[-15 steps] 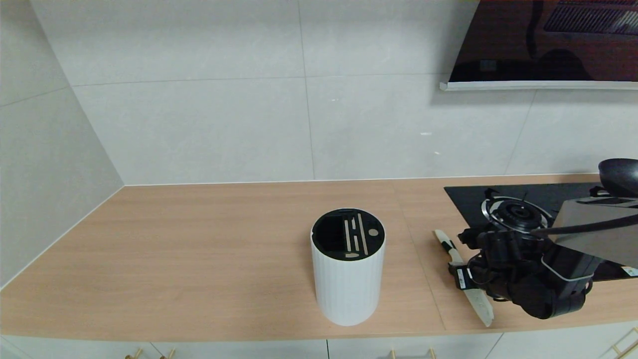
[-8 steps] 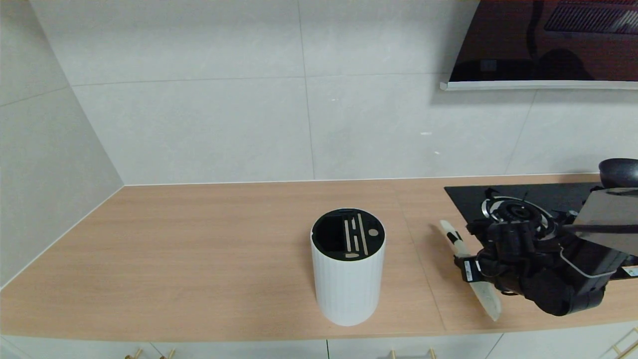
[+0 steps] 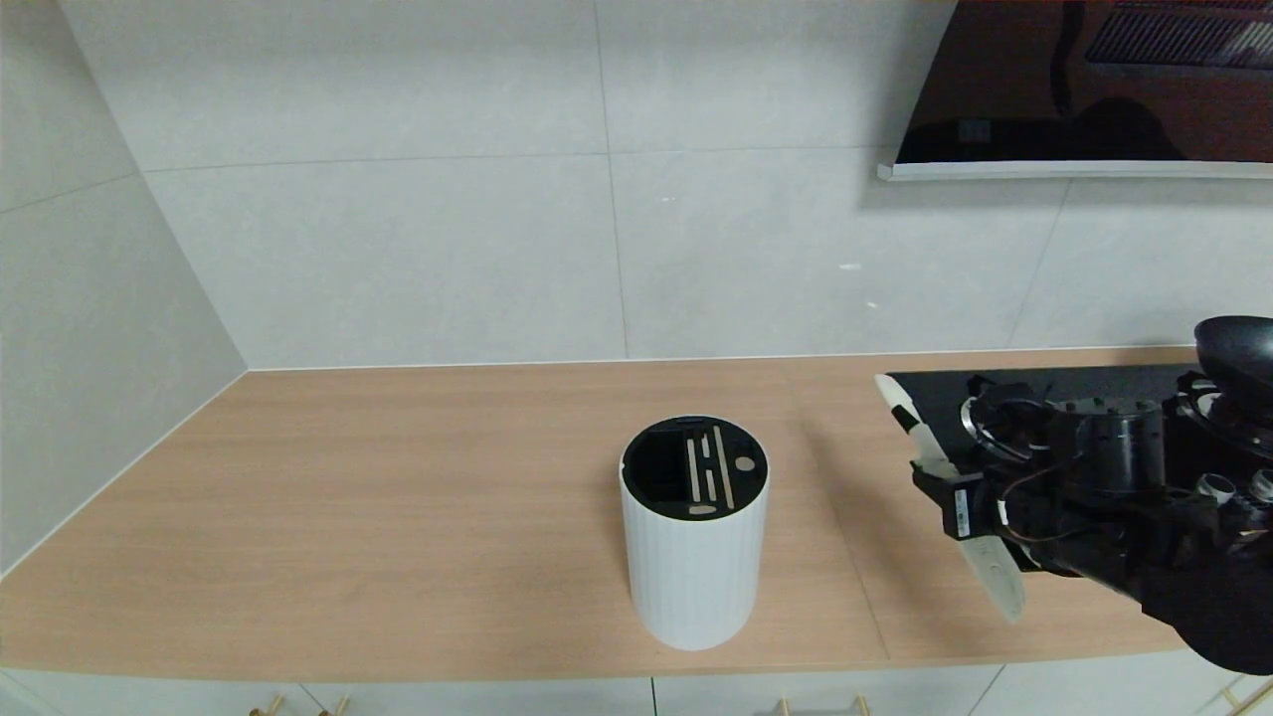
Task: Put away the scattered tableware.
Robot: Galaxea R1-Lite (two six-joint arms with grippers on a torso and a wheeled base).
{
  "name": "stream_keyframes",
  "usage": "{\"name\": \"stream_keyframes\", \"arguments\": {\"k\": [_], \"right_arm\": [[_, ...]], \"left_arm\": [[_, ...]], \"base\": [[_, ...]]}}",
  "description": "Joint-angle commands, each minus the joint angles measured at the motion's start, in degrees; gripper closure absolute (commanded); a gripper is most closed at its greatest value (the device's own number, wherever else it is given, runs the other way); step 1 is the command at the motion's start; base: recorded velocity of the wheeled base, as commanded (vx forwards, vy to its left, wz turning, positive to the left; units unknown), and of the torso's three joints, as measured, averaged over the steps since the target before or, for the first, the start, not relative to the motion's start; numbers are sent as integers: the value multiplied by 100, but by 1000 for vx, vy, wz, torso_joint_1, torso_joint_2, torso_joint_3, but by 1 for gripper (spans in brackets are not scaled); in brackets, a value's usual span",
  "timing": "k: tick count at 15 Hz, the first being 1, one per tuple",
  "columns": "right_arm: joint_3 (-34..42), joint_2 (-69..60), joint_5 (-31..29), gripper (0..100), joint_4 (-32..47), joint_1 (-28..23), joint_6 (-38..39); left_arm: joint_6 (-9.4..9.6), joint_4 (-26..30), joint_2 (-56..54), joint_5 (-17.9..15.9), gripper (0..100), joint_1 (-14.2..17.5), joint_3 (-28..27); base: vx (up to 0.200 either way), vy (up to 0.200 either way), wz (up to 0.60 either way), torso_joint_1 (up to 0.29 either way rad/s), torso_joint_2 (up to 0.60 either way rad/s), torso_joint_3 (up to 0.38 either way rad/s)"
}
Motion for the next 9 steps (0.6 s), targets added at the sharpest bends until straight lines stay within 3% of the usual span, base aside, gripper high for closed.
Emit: {"name": "stream_keyframes", "arguments": {"k": [1,3,4,7,8,9], "right_arm": [[174,-790,-32,100,19,432,-17],[174,-975,-58,100,28,590,-17],[138,-1089,-120,100,28,634,-17],[-160,-1186,-129,100,19,652,-52],[-275,-1204,-129,100,28,704,-52],[-275,-1204,-129,100,28,704,-52]], "left_arm": [[19,-9,-1,1,0,1,0],[-16,-132,-1,-25,0,1,-105],[-25,18,34,-227,0,1,-431],[-25,756,781,-1458,0,-52,-1380],[-25,800,1273,-1730,0,-61,-1670],[-25,800,1273,-1730,0,-61,-1670]], "base": [[0,0,0,0,0,0],[0,0,0,0,0,0],[0,0,0,0,0,0],[0,0,0,0,0,0],[0,0,0,0,0,0],[0,0,0,0,0,0]]}}
